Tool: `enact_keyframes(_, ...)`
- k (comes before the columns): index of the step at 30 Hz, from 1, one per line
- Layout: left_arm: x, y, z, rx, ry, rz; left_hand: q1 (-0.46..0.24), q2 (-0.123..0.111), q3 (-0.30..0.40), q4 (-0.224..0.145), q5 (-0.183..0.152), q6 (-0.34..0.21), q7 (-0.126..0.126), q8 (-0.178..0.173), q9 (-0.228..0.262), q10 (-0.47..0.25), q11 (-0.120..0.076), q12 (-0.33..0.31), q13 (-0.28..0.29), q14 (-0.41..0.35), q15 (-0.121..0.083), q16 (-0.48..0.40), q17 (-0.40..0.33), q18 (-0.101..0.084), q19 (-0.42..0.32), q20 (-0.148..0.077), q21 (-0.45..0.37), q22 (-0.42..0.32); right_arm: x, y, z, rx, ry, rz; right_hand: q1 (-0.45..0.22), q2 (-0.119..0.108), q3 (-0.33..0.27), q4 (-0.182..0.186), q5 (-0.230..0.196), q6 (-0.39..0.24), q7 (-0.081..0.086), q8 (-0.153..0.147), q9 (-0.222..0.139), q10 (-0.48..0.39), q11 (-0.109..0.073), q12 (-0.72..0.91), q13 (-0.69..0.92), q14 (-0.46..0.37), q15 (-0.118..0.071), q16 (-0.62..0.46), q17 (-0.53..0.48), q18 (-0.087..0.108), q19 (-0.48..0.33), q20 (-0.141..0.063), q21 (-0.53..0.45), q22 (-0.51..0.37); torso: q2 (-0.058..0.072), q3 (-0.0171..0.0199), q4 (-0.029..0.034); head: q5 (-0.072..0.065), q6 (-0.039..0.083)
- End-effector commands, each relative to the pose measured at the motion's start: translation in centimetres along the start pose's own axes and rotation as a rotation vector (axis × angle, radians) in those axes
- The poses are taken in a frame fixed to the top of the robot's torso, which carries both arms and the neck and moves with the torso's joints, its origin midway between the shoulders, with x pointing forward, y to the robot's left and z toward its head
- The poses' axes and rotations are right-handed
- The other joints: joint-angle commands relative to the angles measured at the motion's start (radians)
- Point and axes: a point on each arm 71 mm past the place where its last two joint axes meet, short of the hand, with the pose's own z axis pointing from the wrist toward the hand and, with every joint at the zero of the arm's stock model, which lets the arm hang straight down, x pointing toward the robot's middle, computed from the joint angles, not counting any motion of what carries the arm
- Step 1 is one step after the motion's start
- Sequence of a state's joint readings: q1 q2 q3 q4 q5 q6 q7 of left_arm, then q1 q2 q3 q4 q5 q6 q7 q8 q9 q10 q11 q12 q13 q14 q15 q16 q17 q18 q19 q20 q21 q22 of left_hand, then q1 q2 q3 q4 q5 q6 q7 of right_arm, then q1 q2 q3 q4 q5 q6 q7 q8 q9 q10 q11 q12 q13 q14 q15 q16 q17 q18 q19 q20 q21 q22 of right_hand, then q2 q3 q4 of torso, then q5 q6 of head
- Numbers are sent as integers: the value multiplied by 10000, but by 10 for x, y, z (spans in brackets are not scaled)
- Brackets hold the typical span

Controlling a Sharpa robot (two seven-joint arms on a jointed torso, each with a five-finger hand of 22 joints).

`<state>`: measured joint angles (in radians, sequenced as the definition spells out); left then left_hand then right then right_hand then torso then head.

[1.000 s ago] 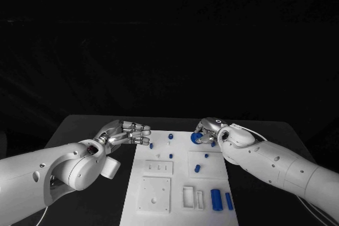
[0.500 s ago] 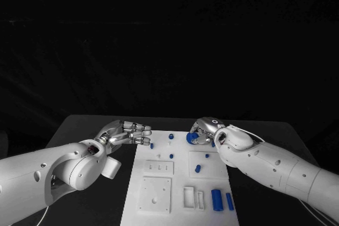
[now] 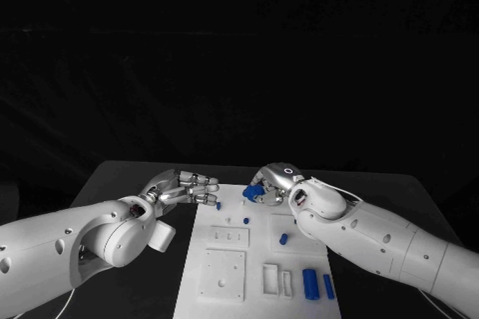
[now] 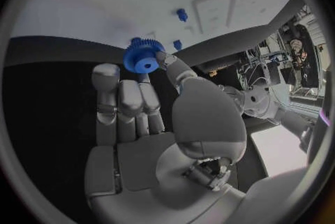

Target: Assemble the parts on the task board

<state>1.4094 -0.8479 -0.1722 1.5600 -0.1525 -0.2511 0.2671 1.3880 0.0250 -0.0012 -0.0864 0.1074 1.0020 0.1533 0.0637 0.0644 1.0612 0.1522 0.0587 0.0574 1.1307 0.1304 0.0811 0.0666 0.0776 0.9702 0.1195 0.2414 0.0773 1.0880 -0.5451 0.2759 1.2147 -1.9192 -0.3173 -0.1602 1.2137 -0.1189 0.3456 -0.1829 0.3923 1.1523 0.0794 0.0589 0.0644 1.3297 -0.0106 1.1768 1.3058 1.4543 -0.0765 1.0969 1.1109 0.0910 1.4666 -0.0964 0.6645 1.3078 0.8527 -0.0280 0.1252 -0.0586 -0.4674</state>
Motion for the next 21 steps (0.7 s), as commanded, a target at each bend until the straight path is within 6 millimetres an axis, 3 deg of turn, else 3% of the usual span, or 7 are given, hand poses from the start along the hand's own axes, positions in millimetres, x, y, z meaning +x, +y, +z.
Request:
enact_keyframes(1,3,-3,1,94,200,-6,-13,-41,-6,15,34,-54,17,-15,4,-55,-23,4,16,-44,14,-46,-11,2,-44,-10,12,-13,0,10,3,-207,-181,-392,-24,3,-9,63,40,196,-52,30,8,19,-61,-8,6,-13,-67,48,2,-38,510,-75,65,221,1,-13,-5,74,0)
enact_keyframes(7,5,-3,2,103,253,-15,-13,-41,-6,15,34,-54,17,-15,4,-55,-23,4,16,-44,14,-46,-11,2,-44,-10,12,-13,8,25,10,-391,-62,-360,-30,5,-4,79,63,169,-46,29,7,12,-58,-14,7,-17,-72,30,-15,-44,509,-82,73,231,14,-12,37,102,11)
enact_keyframes(12,7,-4,3,111,298,-20,-13,-41,-6,15,34,-54,17,-15,4,-55,-23,4,16,-44,14,-46,-11,2,-44,-10,12,-13,18,32,14,-464,151,-390,-30,5,-4,79,63,169,-46,29,7,12,-58,-14,7,-17,-72,30,-15,-44,509,-82,73,231,8,4,28,133,-11)
enact_keyframes(17,9,-4,4,114,344,-27,-13,-41,-6,15,34,-54,17,-15,4,-55,-23,4,16,-44,14,-46,-11,2,-44,-10,12,-13,30,36,16,-467,431,-461,-40,17,4,94,76,153,-42,32,8,0,-58,-29,0,-18,-77,22,-21,-45,509,-87,65,233,28,-16,67,123,-33)
enact_keyframes(21,10,-4,4,111,360,-28,-13,-41,-6,15,34,-54,17,-15,4,-55,-23,4,16,-44,14,-46,-11,2,-44,-10,12,-13,36,35,16,-399,592,-525,-47,14,2,98,67,126,-36,29,7,-9,-54,-39,-3,-20,-73,7,-34,-48,508,-85,60,235,21,1,47,147,-37)
